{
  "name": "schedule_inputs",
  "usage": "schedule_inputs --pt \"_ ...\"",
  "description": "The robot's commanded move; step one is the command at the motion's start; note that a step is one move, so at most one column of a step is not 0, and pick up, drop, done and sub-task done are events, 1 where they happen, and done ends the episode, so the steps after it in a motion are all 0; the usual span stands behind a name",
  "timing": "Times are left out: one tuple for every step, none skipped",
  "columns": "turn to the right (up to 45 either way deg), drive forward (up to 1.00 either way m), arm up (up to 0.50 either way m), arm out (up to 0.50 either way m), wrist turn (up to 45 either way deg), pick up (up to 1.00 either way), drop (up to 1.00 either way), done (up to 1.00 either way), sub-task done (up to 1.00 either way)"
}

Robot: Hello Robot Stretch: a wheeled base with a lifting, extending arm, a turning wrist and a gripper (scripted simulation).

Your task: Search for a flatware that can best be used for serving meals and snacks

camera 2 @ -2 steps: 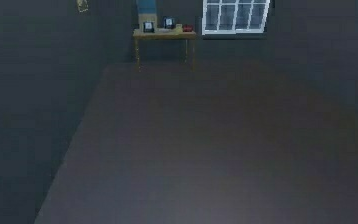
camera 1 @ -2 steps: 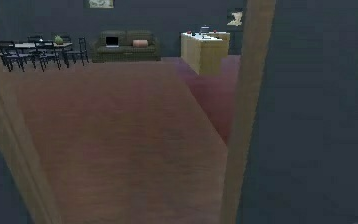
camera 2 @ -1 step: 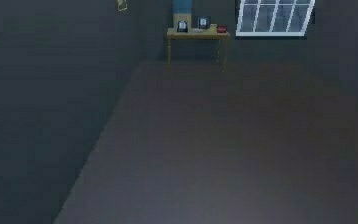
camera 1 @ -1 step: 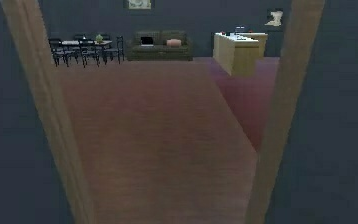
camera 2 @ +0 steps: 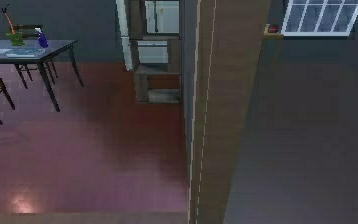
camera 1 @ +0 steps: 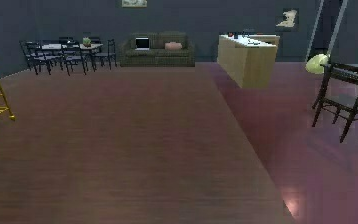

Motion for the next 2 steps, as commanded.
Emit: schedule_inputs --pt "-3.0 0.00 0.00 0.00 0.0 0.00 0.00 0.00 0.00" --pt "0.0 0.05 0.00 0.00 0.0 0.00 0.00 0.00 0.00"
